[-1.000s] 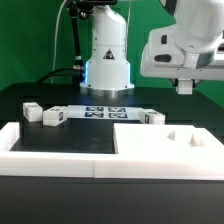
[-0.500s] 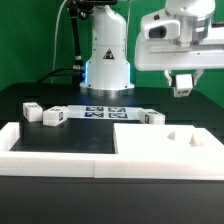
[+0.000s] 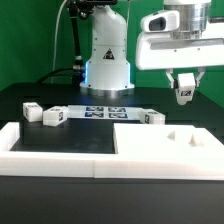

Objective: Assemble one leg

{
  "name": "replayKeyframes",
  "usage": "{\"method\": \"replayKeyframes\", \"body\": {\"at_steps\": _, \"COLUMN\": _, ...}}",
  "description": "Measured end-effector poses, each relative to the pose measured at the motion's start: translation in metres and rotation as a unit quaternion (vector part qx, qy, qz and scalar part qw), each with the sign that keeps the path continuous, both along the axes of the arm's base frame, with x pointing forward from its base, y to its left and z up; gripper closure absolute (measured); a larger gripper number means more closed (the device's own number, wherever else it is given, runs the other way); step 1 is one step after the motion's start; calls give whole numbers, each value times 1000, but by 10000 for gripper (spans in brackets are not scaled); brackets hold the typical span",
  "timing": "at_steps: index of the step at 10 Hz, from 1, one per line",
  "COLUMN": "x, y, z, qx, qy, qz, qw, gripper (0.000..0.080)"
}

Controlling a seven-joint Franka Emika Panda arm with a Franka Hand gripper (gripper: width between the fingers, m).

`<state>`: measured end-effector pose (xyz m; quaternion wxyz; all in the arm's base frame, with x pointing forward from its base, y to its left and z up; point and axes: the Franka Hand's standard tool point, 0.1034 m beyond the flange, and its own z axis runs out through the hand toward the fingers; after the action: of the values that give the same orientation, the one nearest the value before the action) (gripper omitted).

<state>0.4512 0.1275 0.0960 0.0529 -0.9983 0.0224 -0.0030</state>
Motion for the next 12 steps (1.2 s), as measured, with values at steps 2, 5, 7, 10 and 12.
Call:
{"method": "replayKeyframes", "body": {"at_steps": 2, "x": 9, "y": -10, "z": 6, "qx": -7, "qy": -63, "qz": 20, "qw": 998, "gripper": 511}}
{"method": "replayKeyframes", "body": {"at_steps": 5, "x": 25, "y": -10, "z": 17, "qx": 2, "qy": -198, "qz": 16, "qw": 980, "gripper": 511}}
{"method": "replayKeyframes", "body": {"at_steps": 7, "x": 23, "y": -8, "z": 12, "qx": 6, "qy": -239, "qz": 9, "qw": 971, "gripper": 511}}
{"method": "replayKeyframes", "body": {"at_steps": 10, "x": 38, "y": -15, "z": 2, "qx": -14, "qy": -238, "qz": 68, "qw": 969, "gripper": 511}}
{"method": "replayKeyframes", "body": {"at_steps": 12, "x": 61, "y": -14, "z": 7, "qx": -18, "qy": -232, "qz": 93, "qw": 968, "gripper": 511}}
